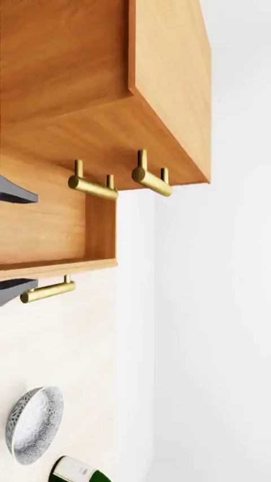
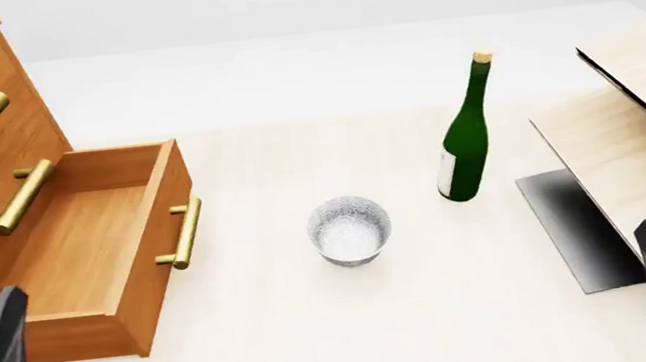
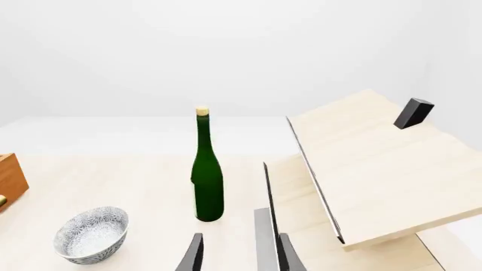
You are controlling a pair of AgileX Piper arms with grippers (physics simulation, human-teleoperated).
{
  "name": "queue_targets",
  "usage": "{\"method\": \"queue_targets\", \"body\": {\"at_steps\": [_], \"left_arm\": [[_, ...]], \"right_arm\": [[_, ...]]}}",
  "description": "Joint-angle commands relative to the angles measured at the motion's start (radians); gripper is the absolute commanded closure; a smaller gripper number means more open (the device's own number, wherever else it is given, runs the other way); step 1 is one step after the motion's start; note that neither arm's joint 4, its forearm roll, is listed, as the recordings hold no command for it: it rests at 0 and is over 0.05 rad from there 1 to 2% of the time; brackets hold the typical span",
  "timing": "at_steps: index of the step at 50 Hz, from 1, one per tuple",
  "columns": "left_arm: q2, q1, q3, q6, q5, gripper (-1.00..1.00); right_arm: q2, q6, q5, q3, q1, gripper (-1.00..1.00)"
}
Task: Put the bowl in the bottom drawer of the cabinet and close it.
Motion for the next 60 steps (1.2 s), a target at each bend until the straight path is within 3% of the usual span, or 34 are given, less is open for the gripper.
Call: {"method": "queue_targets", "body": {"at_steps": [1, 2, 3, 4, 20, 28, 30, 32, 38, 48, 60], "left_arm": [[0.003, -0.009, -0.004, -0.018, 0.004, -1.00], [0.002, -0.019, -0.004, -0.017, 0.002, -1.00], [0.130, -0.078, -0.125, -0.056, 0.029, -1.00], [0.144, -0.079, -0.133, -0.060, 0.026, -1.00], [0.338, -0.142, -0.219, -0.083, -0.049, -1.00], [0.410, -0.184, -0.268, -0.097, -0.038, -1.00], [0.429, -0.158, -0.272, -0.041, -0.045, -1.00], [0.465, -0.153, -0.281, -0.072, -0.044, -1.00], [0.496, -0.129, -0.324, -0.046, -0.026, -1.00], [0.557, -0.172, -0.392, -0.028, -0.002, -1.00], [0.655, -0.198, -0.486, -0.059, 0.046, -1.00]], "right_arm": [[0.004, 0.000, 0.000, -0.003, 0.000, -1.00], [0.004, 0.000, 0.000, -0.003, 0.000, -1.00], [0.004, 0.000, 0.000, -0.003, 0.000, -1.00], [0.000, 0.000, 0.005, -0.004, 0.000, -1.00], [0.000, 0.000, 0.005, -0.004, 0.000, -1.00], [0.000, 0.000, 0.005, -0.004, 0.000, -1.00], [0.001, 0.000, 0.007, -0.006, 0.000, -1.00], [0.001, 0.000, 0.007, -0.006, 0.000, -1.00], [0.001, 0.000, 0.006, -0.006, 0.000, -1.00], [0.001, 0.000, 0.007, -0.006, 0.000, -1.00], [0.001, 0.000, 0.007, -0.006, 0.000, -1.00]]}}
